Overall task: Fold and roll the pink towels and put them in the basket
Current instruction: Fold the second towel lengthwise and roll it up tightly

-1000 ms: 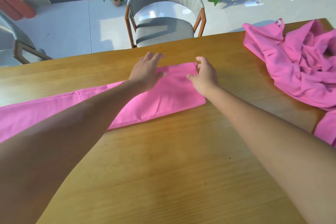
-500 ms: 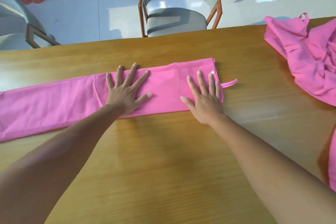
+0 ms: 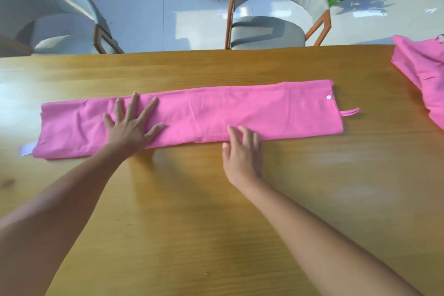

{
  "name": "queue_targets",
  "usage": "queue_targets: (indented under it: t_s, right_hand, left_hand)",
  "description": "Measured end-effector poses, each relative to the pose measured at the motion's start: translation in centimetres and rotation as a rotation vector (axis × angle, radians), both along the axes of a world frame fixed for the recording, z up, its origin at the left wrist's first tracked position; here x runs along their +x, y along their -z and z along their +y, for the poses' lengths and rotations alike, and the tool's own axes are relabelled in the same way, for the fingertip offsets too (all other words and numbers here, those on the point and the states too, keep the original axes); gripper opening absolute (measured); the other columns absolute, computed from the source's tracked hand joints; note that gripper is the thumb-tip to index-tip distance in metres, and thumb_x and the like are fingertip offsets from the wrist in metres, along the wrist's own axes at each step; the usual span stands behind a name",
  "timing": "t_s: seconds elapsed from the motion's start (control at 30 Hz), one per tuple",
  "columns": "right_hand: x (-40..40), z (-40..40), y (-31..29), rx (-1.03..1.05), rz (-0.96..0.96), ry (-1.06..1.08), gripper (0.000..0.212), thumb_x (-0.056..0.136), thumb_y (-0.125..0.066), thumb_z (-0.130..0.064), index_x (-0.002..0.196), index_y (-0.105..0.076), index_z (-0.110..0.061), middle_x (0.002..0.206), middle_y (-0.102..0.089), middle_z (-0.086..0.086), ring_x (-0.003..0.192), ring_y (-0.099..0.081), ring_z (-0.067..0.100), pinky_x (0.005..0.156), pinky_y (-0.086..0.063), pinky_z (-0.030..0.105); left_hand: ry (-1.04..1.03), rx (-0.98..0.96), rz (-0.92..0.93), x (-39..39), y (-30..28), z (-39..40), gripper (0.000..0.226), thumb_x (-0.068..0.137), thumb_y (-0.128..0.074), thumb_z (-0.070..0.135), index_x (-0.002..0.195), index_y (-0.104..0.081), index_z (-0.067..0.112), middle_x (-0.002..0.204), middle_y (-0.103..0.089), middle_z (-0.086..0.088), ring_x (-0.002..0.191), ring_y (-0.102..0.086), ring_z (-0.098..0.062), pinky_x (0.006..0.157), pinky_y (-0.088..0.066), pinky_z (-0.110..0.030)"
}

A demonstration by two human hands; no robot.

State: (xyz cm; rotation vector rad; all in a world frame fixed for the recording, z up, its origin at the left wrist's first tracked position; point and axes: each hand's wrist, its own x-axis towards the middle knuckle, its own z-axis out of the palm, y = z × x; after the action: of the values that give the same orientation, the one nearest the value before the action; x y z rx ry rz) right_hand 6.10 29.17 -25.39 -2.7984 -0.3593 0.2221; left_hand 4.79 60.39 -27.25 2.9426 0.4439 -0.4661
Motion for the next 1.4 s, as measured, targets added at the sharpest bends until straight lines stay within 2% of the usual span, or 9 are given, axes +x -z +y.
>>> queue_targets:
  t_s: [0.2,0.4,0.5,0.63,0.73,0.93,1.1,1.27,1.4]
  right_hand:
    - [-1.0,4.7,1.5,-0.143,0.099,0.09,0.058,0.102,-0.026,-0.056,0.155,-0.029,-0.031,0.165,-0.015,0.015,0.151,-0.008,0.041,0.121,-0.018,0.053]
    - [1.1,4.4,0.9,-0.293,0.012,0.125,0.055,0.101,-0.029,-0.054,0.139,-0.045,-0.018,0.15,-0.039,0.02,0.138,-0.032,0.041,0.114,-0.029,0.055]
    - [0.2,8.4,-0.2,-0.259,-0.042,0.167,0.049,0.1,-0.043,-0.045,0.135,-0.049,-0.01,0.144,-0.043,0.019,0.134,-0.035,0.039,0.109,-0.034,0.051]
    - [-3.9,16.3,-1.9,-0.106,-0.063,-0.09,0.04,0.098,-0.054,-0.034,0.132,-0.053,-0.013,0.134,-0.053,0.01,0.125,-0.043,0.03,0.103,-0.037,0.044]
    - [-7.9,22.7,-2.4,-0.007,0.036,-0.317,0.037,0.096,-0.055,-0.027,0.131,-0.056,-0.016,0.132,-0.056,0.005,0.123,-0.045,0.026,0.105,-0.038,0.04]
    - [-13.4,30.1,-2.1,0.043,0.114,-0.466,0.053,0.09,-0.061,-0.018,0.141,-0.047,-0.02,0.141,-0.046,-0.001,0.132,-0.037,0.021,0.111,-0.032,0.036]
    - [-15.7,30.9,-1.5,-0.028,0.087,-0.425,0.059,0.089,-0.062,-0.047,0.138,-0.043,-0.018,0.137,-0.045,0.001,0.128,-0.038,0.023,0.107,-0.034,0.038]
    - [-19.1,29.4,-1.7,-0.024,0.058,-0.375,0.067,0.085,-0.059,-0.063,0.131,-0.048,-0.017,0.128,-0.051,0.002,0.12,-0.045,0.025,0.101,-0.037,0.039]
    - [-23.3,27.5,-2.7,-0.15,0.125,-0.292,0.083,0.075,-0.046,-0.085,0.125,-0.046,-0.018,0.122,-0.05,0.002,0.114,-0.045,0.024,0.098,-0.037,0.04]
  left_hand:
    - [0.003,-0.026,0.124,-2.1,-1.1,-1.0,0.085,0.079,-0.013,0.094,0.148,0.021,0.059,0.165,0.026,-0.001,0.151,0.014,-0.046,0.106,-0.007,-0.082]
    - [-0.072,-0.062,-0.125,-5.0,-3.8,5.3,0.058,0.098,-0.048,0.047,0.152,-0.031,0.033,0.157,-0.033,-0.007,0.141,-0.032,-0.039,0.109,-0.033,-0.064]
    - [-0.25,-0.054,-0.157,-8.2,-3.4,11.0,0.049,0.097,-0.053,0.033,0.143,-0.042,0.02,0.15,-0.041,-0.012,0.138,-0.034,-0.037,0.109,-0.035,-0.058]
    - [-0.225,-0.12,-0.12,-9.6,-3.5,16.6,0.052,0.101,-0.052,0.031,0.148,-0.039,0.015,0.157,-0.034,-0.014,0.146,-0.025,-0.035,0.113,-0.028,-0.057]
    - [-0.185,-0.196,-0.106,-8.9,-3.9,19.3,0.057,0.099,-0.057,0.03,0.15,-0.038,0.011,0.147,-0.042,-0.018,0.137,-0.037,-0.038,0.107,-0.036,-0.053]
    - [-0.098,-0.214,0.035,-8.2,-3.2,21.0,0.042,0.098,-0.059,0.037,0.123,-0.053,0.004,0.125,-0.047,-0.021,0.119,-0.044,-0.041,0.1,-0.04,-0.047]
    - [-0.185,-0.465,-0.01,-10.1,-3.9,21.0,0.015,0.094,-0.062,0.017,0.087,-0.049,0.012,0.082,-0.054,-0.004,0.083,-0.05,-0.028,0.059,-0.033,-0.035]
    - [-0.471,-0.79,0.01,-14.3,-5.7,18.5,0.015,0.088,-0.06,0.002,0.081,-0.05,0.011,0.074,-0.06,-0.008,0.061,-0.062,-0.022,0.057,-0.058,-0.034]
    - [-0.579,-0.905,0.066,-19.6,-6.8,14.5,0.011,0.086,-0.059,-0.001,0.082,-0.051,0.007,0.072,-0.059,-0.009,0.056,-0.063,-0.021,0.059,-0.061,-0.036]
